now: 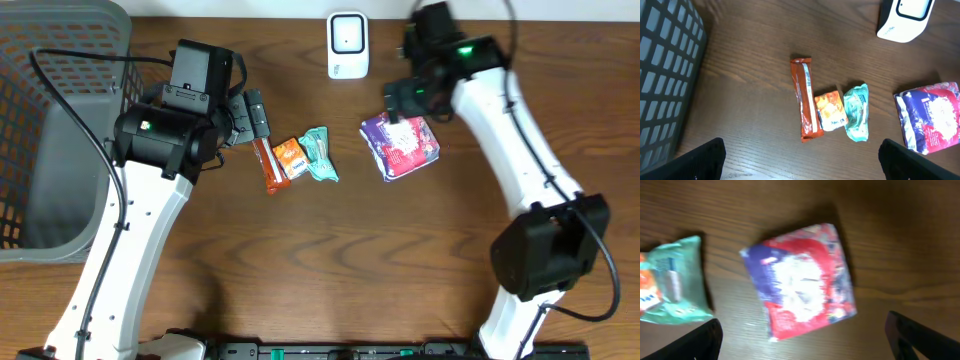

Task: Scan the item barcode
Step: 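Hold the purple pack's barcode up to the white scanner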

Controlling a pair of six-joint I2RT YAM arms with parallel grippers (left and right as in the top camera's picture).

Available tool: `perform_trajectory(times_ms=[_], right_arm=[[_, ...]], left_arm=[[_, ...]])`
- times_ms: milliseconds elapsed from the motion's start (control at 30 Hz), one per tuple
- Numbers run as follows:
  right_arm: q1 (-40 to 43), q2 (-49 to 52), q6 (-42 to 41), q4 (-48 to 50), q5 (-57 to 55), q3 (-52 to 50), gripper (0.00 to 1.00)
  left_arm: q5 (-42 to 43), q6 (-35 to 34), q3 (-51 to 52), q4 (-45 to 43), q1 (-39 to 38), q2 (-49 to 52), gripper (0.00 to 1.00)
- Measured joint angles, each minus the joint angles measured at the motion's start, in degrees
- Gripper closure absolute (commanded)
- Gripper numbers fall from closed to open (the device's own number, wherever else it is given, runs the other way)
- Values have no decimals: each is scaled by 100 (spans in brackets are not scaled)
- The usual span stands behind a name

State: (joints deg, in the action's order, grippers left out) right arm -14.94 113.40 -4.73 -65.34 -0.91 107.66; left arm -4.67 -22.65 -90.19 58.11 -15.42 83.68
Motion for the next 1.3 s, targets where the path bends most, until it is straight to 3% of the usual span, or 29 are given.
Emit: perform_trajectory(times_ms=[267,333,400,433,467,533,667,733,1000,1300], right_arm=[[1150,116,1342,981,1727,-1182,2],[1261,214,1519,1318,2194,-1504,6],[1307,358,1639,1648,2597,-1799,26],[1307,463,1711,1779,2774,-1937,47],[1298,560,1744,1858,2883,-2031,55],[1266,763,1744,1919,3064,-2157,60],[1244,879,1626,2006,3344,-2170,91],[1202,879,1416,1991,3373,-2157,99],[1086,675,431,2680,3613,-1840,99],[828,74,-1174,5501,3379,-1497,99]], left_arm=[[0,0,0,2,0,0,2],[0,0,0,0,0,0,2],[0,2,0,2,0,0,2],[0,0,0,0,0,0,2],[0,0,0,0,0,0,2],[0,0,0,0,0,0,2],[0,0,0,2,0,0,2],[0,0,0,2,0,0,2],[0,0,0,0,0,0,2],[0,0,0,2,0,0,2]])
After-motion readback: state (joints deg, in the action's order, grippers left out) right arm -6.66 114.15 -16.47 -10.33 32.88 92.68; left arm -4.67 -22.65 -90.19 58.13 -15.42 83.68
